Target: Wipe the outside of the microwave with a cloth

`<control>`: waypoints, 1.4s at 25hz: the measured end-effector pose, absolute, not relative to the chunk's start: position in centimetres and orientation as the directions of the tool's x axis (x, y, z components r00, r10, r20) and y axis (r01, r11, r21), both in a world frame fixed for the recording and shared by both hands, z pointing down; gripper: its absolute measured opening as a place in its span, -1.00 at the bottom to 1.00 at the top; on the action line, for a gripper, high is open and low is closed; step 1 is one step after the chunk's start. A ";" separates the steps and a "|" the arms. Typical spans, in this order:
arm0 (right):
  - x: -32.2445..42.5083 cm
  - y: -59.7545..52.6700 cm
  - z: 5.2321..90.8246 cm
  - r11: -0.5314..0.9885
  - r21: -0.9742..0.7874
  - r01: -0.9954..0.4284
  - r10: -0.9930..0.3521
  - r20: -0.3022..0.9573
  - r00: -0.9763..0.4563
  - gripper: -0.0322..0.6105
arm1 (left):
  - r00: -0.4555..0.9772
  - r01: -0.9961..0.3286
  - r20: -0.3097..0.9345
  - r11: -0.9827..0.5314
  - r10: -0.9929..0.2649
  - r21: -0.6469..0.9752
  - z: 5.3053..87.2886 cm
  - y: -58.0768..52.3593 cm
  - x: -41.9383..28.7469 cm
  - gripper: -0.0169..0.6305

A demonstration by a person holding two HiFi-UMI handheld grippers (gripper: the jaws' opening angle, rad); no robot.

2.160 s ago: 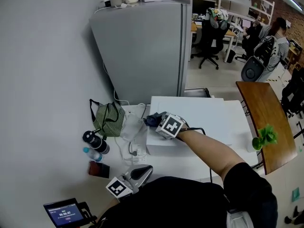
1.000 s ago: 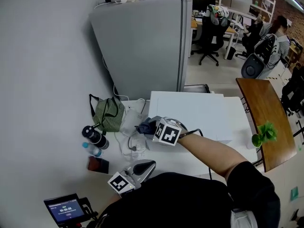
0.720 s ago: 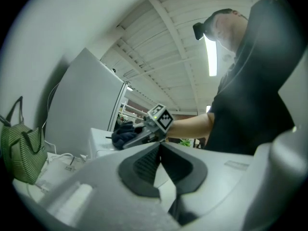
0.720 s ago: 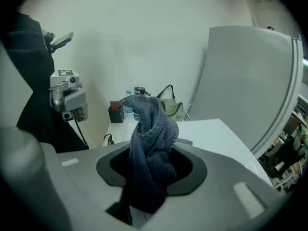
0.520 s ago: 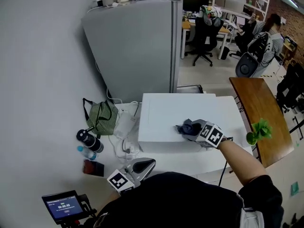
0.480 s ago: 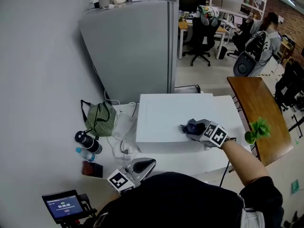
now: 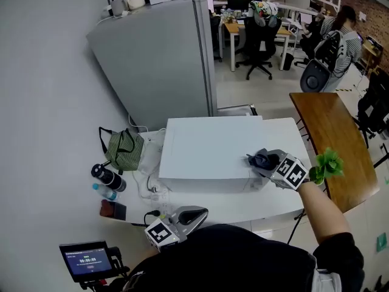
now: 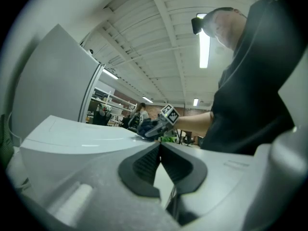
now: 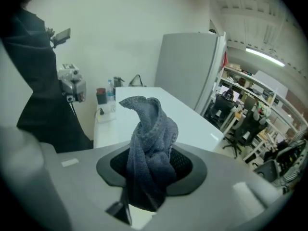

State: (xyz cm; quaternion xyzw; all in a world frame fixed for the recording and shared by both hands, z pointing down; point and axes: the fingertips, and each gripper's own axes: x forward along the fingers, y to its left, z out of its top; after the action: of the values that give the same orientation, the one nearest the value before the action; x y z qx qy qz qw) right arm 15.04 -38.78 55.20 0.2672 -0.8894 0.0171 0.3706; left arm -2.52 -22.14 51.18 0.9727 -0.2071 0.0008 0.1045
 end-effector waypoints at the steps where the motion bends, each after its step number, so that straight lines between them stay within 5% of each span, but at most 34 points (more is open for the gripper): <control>1: 13.2 -38.5 54.4 0.875 0.154 -0.458 -0.443 0.636 -0.632 -0.40 | 0.904 -0.425 0.055 -0.880 -0.423 0.212 51.6 -21.7 -2.6 -0.93; 9: -9.1 -34.6 53.3 0.971 0.216 -0.102 -0.215 0.605 -0.767 -0.40 | 0.847 -0.527 0.032 -0.828 -0.531 0.191 50.8 -19.5 -8.6 -0.93; 19: -21.6 -37.5 56.4 0.957 0.189 -0.221 -0.290 0.674 -0.679 -0.40 | 0.833 -0.536 -0.007 -0.809 -0.553 0.241 51.0 -16.3 -20.9 -0.93; 24: -14.2 -38.0 56.9 0.930 0.160 -0.332 -0.346 0.687 -0.639 -0.40 | 0.857 -0.498 -0.024 -0.840 -0.514 0.215 50.4 -16.8 -20.0 -0.93; 35: 20.2 -37.5 58.3 0.726 0.141 -0.673 -0.561 0.688 -0.461 -0.40 | 0.892 -0.441 -0.026 -0.880 -0.452 0.178 50.3 -17.3 -6.4 -0.93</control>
State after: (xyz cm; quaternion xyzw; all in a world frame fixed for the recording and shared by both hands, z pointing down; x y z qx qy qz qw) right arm 20.19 -37.48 58.26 0.3622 -0.8513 0.0752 0.3720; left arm -6.41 -17.33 50.29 0.9689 -0.2303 -0.0335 0.0838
